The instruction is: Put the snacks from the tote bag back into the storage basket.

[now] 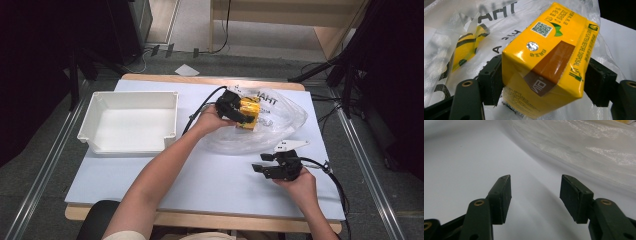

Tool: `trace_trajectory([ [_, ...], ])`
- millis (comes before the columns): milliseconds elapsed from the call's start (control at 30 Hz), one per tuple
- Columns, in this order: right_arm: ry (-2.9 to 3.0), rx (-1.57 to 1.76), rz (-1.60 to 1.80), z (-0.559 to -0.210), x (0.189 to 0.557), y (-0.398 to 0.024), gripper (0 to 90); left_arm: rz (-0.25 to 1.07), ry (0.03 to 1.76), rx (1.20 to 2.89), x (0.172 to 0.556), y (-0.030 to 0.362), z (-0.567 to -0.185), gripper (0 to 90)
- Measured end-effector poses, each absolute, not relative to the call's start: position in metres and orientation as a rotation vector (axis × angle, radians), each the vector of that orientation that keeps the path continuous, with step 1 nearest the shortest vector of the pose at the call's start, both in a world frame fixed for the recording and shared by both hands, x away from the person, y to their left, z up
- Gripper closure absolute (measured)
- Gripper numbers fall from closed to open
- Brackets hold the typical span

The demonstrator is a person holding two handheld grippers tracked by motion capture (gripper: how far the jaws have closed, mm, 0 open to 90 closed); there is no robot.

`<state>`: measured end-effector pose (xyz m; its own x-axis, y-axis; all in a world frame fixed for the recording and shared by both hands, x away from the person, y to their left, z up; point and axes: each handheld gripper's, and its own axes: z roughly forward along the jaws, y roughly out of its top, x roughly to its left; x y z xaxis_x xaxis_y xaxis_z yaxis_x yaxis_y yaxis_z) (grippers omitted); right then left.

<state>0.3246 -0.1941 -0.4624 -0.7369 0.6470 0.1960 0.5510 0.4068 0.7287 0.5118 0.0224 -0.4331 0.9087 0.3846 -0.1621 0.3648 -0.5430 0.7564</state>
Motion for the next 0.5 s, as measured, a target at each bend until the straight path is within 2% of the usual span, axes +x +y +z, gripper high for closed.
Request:
trace_trajectory([
  [367,2.535,1.095,1.238,-0.4639,0.3259,-0.1939,44.0,0.060,0.539,2.181,0.5071,0.0245,-0.4340,35.4],
  [500,2.536,1.096,1.241,-0.4642,0.3261,-0.1941,44.0,0.064,0.520,2.188,0.5090,0.0216,-0.4326,35.3],
])
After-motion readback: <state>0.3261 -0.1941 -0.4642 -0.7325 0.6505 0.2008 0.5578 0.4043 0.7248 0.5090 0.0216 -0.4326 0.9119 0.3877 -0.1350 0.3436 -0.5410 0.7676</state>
